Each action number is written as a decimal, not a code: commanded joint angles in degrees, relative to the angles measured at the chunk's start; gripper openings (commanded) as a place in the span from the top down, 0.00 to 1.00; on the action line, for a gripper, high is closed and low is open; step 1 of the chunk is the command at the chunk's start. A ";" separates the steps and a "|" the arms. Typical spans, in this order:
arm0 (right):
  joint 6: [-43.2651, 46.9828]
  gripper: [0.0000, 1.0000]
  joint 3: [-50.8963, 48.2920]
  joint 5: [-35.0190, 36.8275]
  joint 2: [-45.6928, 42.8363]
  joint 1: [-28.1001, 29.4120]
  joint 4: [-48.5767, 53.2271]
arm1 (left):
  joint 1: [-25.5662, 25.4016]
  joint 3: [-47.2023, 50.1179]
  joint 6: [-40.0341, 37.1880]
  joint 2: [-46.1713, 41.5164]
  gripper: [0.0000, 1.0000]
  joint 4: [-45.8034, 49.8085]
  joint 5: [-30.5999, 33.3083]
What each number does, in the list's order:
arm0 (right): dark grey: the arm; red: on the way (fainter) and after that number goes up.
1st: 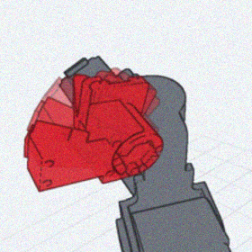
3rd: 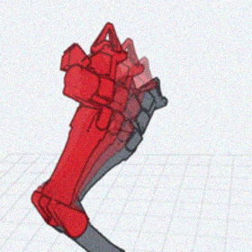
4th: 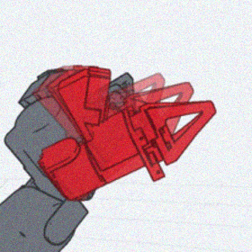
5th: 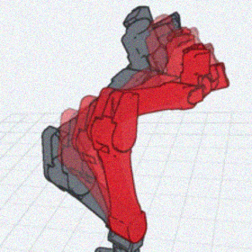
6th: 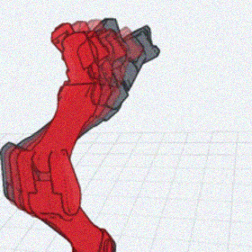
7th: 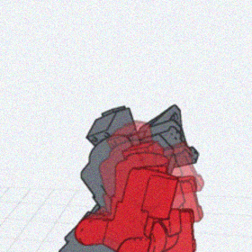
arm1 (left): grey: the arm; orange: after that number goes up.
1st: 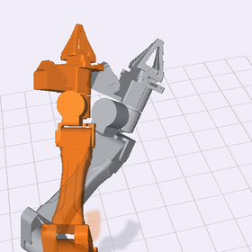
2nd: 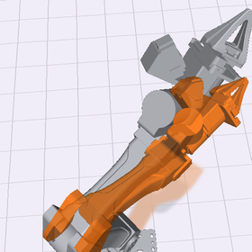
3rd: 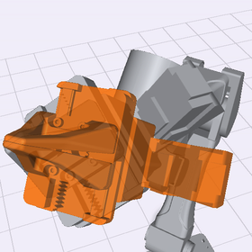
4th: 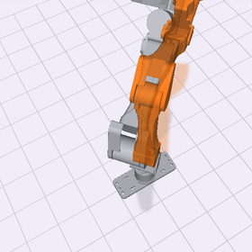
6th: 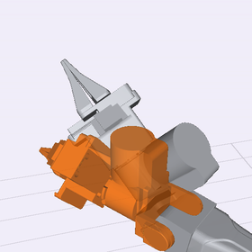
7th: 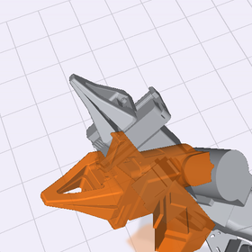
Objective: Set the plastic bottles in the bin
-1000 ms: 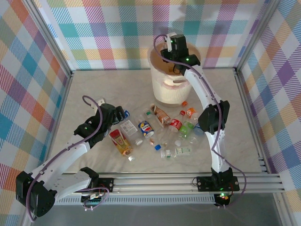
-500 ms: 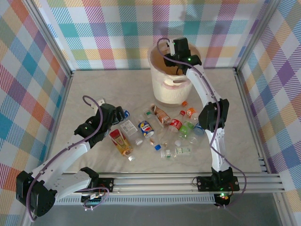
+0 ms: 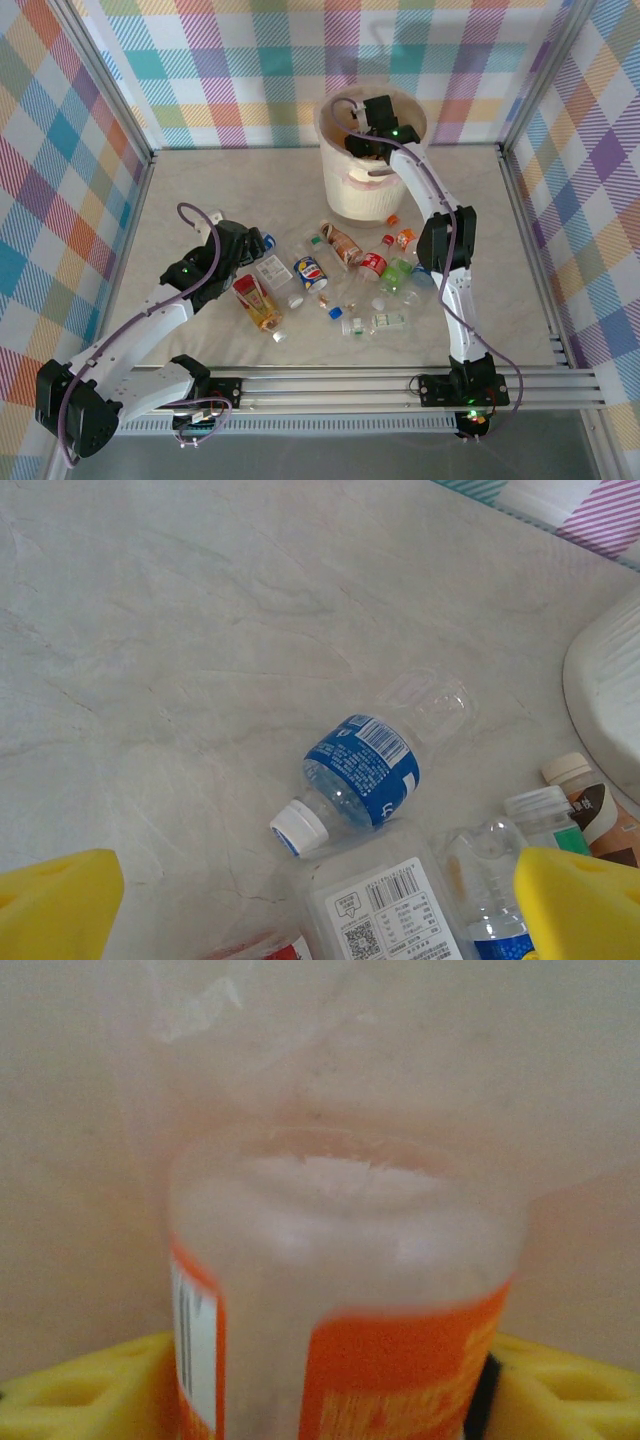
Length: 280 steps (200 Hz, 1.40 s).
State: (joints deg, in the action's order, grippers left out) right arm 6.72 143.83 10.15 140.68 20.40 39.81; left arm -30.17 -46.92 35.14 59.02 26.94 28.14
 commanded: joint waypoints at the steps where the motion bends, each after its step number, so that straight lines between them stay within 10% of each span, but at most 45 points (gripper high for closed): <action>1: -0.11 0.23 1.38 -1.34 0.38 -0.63 0.42 | 0.64 -1.10 0.48 -0.03 0.00 0.88 1.54; 210: -15.05 0.00 4.79 -1.89 -21.50 -1.11 8.39 | 0.64 1.11 3.00 -3.03 0.00 1.54 3.32; 280: -20.33 0.00 -31.11 3.00 -46.01 -1.07 0.77 | 0.64 2.66 7.59 -4.10 0.00 6.34 1.48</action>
State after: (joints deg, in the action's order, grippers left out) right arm -11.05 122.43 11.09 101.30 19.46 45.04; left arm -30.17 -45.12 39.33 56.05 29.06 30.30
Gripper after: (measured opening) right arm 0.996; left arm 0.999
